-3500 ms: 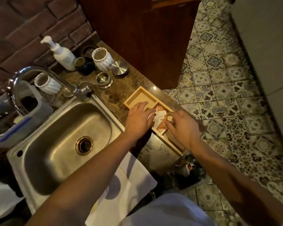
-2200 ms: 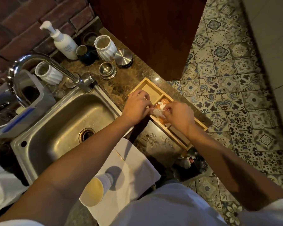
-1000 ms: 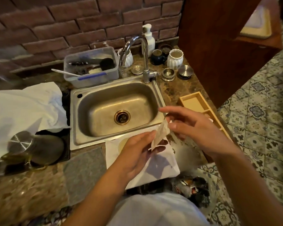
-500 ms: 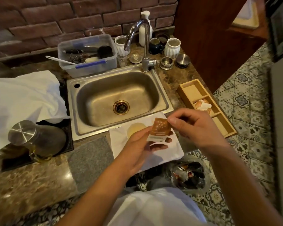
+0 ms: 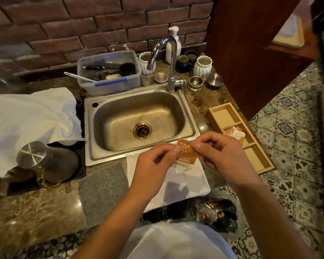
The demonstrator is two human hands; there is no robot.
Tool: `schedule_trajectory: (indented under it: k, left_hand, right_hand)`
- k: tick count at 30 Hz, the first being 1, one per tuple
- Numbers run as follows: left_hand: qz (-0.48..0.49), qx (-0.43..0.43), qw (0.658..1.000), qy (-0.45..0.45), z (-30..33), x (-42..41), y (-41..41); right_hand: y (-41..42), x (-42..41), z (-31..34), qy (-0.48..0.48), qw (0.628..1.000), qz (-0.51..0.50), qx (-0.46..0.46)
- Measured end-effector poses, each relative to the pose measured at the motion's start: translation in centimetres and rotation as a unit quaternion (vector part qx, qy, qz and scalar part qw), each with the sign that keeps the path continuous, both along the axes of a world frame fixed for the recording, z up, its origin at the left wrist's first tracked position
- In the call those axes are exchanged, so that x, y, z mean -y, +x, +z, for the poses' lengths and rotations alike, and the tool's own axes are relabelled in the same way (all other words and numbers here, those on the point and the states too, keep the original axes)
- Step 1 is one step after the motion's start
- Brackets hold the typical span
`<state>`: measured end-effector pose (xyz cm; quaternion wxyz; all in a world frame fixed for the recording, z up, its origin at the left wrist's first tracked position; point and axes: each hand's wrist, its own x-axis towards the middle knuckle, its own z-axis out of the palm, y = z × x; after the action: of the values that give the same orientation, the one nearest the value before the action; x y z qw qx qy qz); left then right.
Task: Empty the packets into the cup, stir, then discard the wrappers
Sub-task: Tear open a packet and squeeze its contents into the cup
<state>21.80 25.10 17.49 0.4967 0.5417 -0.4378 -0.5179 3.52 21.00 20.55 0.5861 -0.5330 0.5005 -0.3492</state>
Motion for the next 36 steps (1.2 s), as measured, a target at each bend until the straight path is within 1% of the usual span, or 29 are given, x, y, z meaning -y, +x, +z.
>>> schedule_trajectory:
  k: [6,9,12,15,20,22,24,26,28,30,31,32,36]
  left_hand:
    - [0.018,0.018,1.0,0.01,0.3,0.6,-2.2]
    - [0.056,0.003,0.998,0.034,0.0,0.7,-3.3]
    - [0.082,0.015,0.996,0.035,-0.4,0.7,-4.3]
    - [0.099,0.03,0.994,0.034,-0.5,0.8,-5.2]
    - [0.094,0.065,0.993,-0.001,0.0,1.4,-5.6]
    - [0.06,0.104,0.992,-0.023,0.4,1.8,-5.2]
    - [-0.001,0.174,0.983,-0.052,0.7,2.4,-4.4]
    - [-0.071,0.269,0.956,-0.088,0.9,3.0,-3.5]
    - [-0.118,0.365,0.915,-0.124,1.1,3.4,-3.1]
    - [-0.129,0.415,0.885,-0.167,1.4,3.6,-3.1]
    - [-0.125,0.418,0.881,-0.184,1.5,3.6,-3.2]
    - [-0.116,0.405,0.886,-0.192,1.5,3.6,-3.3]
    - [-0.067,0.281,0.946,-0.15,1.2,3.1,-3.5]
  right_hand:
    - [-2.5,1.1,-1.2,0.015,0.998,0.023,0.059]
    - [-3.6,1.0,-2.1,0.031,0.994,0.021,0.103]
    - [-4.8,0.9,-2.7,0.046,0.99,0.032,0.127]
    - [-6.0,1.1,-2.7,0.047,0.991,0.068,0.109]
    - [-7.4,1.3,-2.4,0.022,0.989,0.146,0.002]
    - [-7.5,1.5,-2.3,0.015,0.988,0.154,-0.02]
    - [-7.5,1.9,-2.2,-0.004,0.991,0.13,-0.011]
    - [-7.4,2.1,-2.1,-0.03,0.995,0.099,-0.015]
    - [-7.1,2.2,-2.2,-0.056,0.994,0.086,-0.045]
    - [-6.7,2.1,-2.6,-0.08,0.992,0.08,-0.056]
    - [-6.5,2.0,-2.7,-0.089,0.991,0.079,-0.057]
    - [-6.4,1.8,-2.9,-0.096,0.99,0.082,-0.06]
    - [-6.3,1.4,-3.2,-0.115,0.983,0.117,-0.085]
